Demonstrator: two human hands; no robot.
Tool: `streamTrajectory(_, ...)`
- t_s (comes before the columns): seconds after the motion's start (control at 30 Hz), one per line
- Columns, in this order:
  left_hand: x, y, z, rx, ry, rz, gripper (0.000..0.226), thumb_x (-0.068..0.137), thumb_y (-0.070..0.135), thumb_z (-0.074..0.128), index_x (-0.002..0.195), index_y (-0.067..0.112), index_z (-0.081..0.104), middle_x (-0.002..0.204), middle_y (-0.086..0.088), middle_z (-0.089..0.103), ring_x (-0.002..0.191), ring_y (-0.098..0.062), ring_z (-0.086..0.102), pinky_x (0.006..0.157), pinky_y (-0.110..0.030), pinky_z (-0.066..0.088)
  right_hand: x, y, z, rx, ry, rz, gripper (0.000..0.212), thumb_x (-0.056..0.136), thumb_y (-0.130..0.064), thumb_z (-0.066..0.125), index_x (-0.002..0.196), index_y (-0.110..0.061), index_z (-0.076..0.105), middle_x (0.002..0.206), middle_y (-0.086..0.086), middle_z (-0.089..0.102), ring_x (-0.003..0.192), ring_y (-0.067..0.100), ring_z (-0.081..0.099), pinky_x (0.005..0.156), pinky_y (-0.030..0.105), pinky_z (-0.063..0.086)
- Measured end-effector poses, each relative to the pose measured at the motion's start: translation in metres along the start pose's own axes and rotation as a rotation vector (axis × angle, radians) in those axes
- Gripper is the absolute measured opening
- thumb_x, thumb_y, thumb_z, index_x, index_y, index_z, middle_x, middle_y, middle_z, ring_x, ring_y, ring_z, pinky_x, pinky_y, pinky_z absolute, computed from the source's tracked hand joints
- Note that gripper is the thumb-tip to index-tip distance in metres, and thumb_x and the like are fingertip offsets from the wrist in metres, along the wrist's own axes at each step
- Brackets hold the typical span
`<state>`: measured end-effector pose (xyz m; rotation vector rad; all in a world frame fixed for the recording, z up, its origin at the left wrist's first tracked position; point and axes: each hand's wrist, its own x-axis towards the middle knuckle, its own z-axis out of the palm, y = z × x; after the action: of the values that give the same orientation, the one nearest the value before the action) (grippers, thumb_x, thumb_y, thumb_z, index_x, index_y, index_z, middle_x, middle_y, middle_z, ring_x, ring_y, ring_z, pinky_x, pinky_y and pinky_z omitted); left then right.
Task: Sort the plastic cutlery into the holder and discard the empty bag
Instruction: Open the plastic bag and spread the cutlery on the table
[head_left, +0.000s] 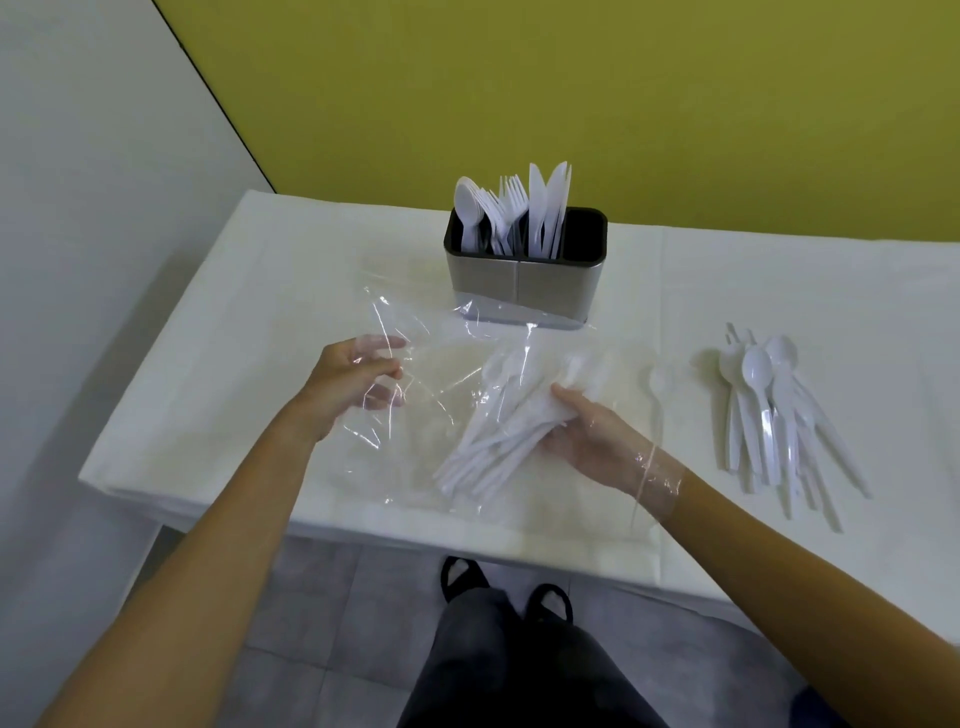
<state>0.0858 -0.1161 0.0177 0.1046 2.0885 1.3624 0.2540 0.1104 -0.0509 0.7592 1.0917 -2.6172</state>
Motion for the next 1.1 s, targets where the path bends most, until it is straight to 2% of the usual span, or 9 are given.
streamTrajectory(0.1, 0.007, -0.011, 0.004, 0.117, 0.102, 0.034, 0.036, 0.083, 0.008, 0.064, 0.118, 0.019, 0.062, 0.084, -0.002, 0.062, 0.05, -0.014, 0.065, 0.047, -0.016, 0.045, 0.002, 0.006, -0.002, -0.024, 0.023, -0.017, 0.044, 0.093, -0.021, 0.055, 0.126, 0.007, 0.054, 0.126, 0.021, 0.059, 0.117, 0.033, 0.058, 0.1, 0.039, 0.047)
streamTrajectory(0.23, 0.009, -0.034, 0.017, 0.702, 0.458, 0.16, 0.073, 0.078, 0.023, 0.073, 0.141, 0.017, 0.038, 0.127, -0.006, 0.049, 0.112, -0.027, 0.053, 0.091, -0.039, 0.043, 0.004, 0.01, -0.002, -0.058, 0.122, -0.047, 0.028, 0.092, -0.009, 0.055, 0.116, 0.004, 0.06, 0.112, 0.019, 0.067, 0.102, 0.033, 0.065, 0.08, 0.036, 0.057)
streamTrajectory(0.3, 0.0, -0.043, 0.031, 0.884, 0.567, 0.351, 0.073, 0.076, 0.019, 0.074, 0.139, 0.014, 0.038, 0.134, -0.011, 0.043, 0.12, -0.032, 0.043, 0.095, -0.045, 0.038, 0.005, 0.009, -0.002, -0.138, 0.198, -0.068, 0.025, 0.089, -0.008, 0.06, 0.112, 0.002, 0.063, 0.109, 0.02, 0.067, 0.1, 0.035, 0.065, 0.077, 0.037, 0.058)
streamTrajectory(0.4, -0.01, -0.058, 0.049, 0.934, 0.351, 0.558, 0.051, 0.084, 0.022, 0.065, 0.133, 0.016, 0.049, 0.137, -0.006, 0.046, 0.127, -0.027, 0.041, 0.1, -0.043, 0.038, 0.005, 0.008, 0.002, -0.19, 0.264, -0.099, 0.021, 0.088, -0.004, 0.062, 0.108, 0.001, 0.063, 0.101, 0.018, 0.067, 0.089, 0.03, 0.067, 0.075, 0.034, 0.058)
streamTrajectory(0.5, -0.008, -0.079, 0.06, 0.981, 0.052, 0.461, 0.055, 0.092, 0.04, 0.037, 0.143, 0.02, 0.04, 0.154, -0.001, 0.029, 0.144, -0.023, 0.02, 0.114, -0.038, 0.018, 0.005, 0.008, 0.006, -0.157, 0.288, -0.114, 0.01, 0.088, -0.001, 0.059, 0.094, -0.005, 0.065, 0.089, 0.011, 0.068, 0.076, 0.021, 0.068, 0.067, 0.029, 0.059)
streamTrajectory(0.57, -0.004, -0.091, 0.063, 0.975, -0.012, 0.404, 0.055, 0.097, 0.044, 0.026, 0.149, 0.024, 0.028, 0.16, 0.003, 0.014, 0.148, -0.02, 0.003, 0.118, -0.034, 0.002, 0.006, 0.007, 0.006, -0.131, 0.291, -0.125, 0.01, 0.089, -0.001, 0.056, 0.091, -0.006, 0.064, 0.084, 0.008, 0.069, 0.074, 0.02, 0.068, 0.067, 0.029, 0.058)
streamTrajectory(0.73, -0.003, -0.105, 0.065, 1.102, -0.012, 0.396, 0.075, 0.083, 0.059, -0.011, 0.151, 0.03, -0.001, 0.157, 0.01, -0.015, 0.146, -0.014, -0.017, 0.114, -0.029, -0.015, -0.001, 0.003, 0.0, -0.054, 0.385, -0.194, 0.018, 0.09, -0.001, 0.054, 0.074, -0.005, 0.061, 0.063, 0.005, 0.065, 0.065, 0.022, 0.062, 0.058, 0.027, 0.056)
streamTrajectory(0.83, 0.001, -0.107, 0.065, 1.147, 0.018, 0.406, 0.073, 0.083, 0.059, -0.016, 0.149, 0.028, -0.01, 0.155, 0.009, -0.023, 0.144, -0.015, -0.021, 0.115, -0.031, -0.016, -0.016, -0.002, -0.011, -0.095, 0.386, -0.227, 0.025, 0.091, -0.017, 0.054, 0.072, -0.002, 0.058, 0.064, 0.012, 0.061, 0.06, 0.025, 0.06, 0.055, 0.031, 0.053)
streamTrajectory(1.1, 0.005, -0.119, 0.071, 1.13, 0.103, 0.464, 0.063, 0.095, 0.048, 0.005, 0.152, 0.022, 0.014, 0.16, 0.004, 0.004, 0.148, -0.02, 0.0, 0.119, -0.037, 0.0, -0.045, -0.007, -0.035, -0.09, 0.556, -0.137, 0.02, 0.095, -0.014, 0.051, 0.08, -0.006, 0.06, 0.064, 0.009, 0.058, 0.055, 0.02, 0.058, 0.055, 0.034, 0.052)
